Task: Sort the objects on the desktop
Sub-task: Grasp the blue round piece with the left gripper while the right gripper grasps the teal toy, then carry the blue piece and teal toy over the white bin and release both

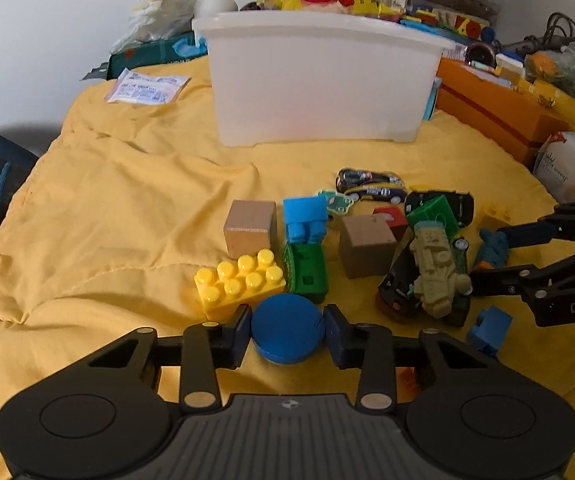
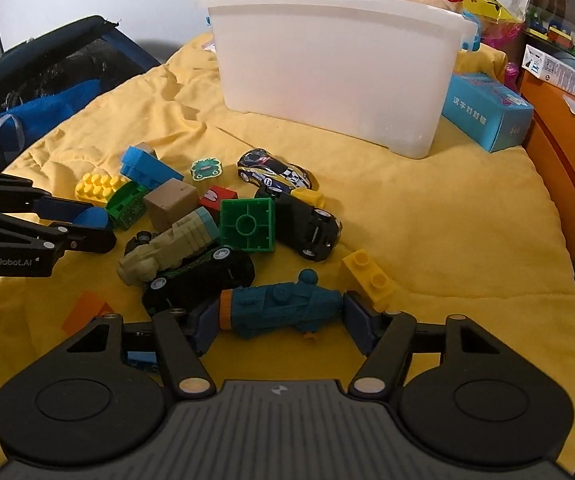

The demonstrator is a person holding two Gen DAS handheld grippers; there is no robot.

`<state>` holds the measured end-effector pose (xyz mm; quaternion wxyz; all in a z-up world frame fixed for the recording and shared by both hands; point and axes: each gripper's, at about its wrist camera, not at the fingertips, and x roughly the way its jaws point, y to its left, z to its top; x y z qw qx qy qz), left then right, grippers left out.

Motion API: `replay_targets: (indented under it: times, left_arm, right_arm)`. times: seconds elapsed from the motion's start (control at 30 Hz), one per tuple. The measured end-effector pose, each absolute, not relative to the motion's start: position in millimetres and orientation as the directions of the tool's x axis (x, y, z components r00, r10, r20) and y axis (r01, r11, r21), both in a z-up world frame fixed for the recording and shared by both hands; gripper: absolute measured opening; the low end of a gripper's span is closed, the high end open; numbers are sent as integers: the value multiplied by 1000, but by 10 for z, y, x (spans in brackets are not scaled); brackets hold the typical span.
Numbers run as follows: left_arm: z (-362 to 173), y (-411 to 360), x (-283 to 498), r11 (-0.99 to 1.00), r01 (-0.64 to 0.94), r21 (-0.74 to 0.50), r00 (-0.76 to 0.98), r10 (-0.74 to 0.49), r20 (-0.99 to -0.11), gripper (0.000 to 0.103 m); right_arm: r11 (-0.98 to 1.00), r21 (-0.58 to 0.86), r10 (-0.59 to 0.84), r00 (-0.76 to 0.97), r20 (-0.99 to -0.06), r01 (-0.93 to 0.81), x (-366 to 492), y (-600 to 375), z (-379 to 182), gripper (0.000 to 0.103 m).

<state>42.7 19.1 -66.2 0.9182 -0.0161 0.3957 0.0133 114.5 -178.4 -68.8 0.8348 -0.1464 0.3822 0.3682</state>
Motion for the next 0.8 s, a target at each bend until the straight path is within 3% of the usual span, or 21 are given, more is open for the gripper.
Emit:
replay_targets:
  times: [0.4,0.8]
  left_arm:
    - [-67,237,434,998,-45,-49,772,4,-636,42]
    - [605,295,938,998,-55,-15,840,38,-541,42]
  right_arm:
    - [721,102,572,507,-645,-685,1097,-1946,-160,67]
    - [729,130,626,577,-525,-672,1460,-1741,479,67]
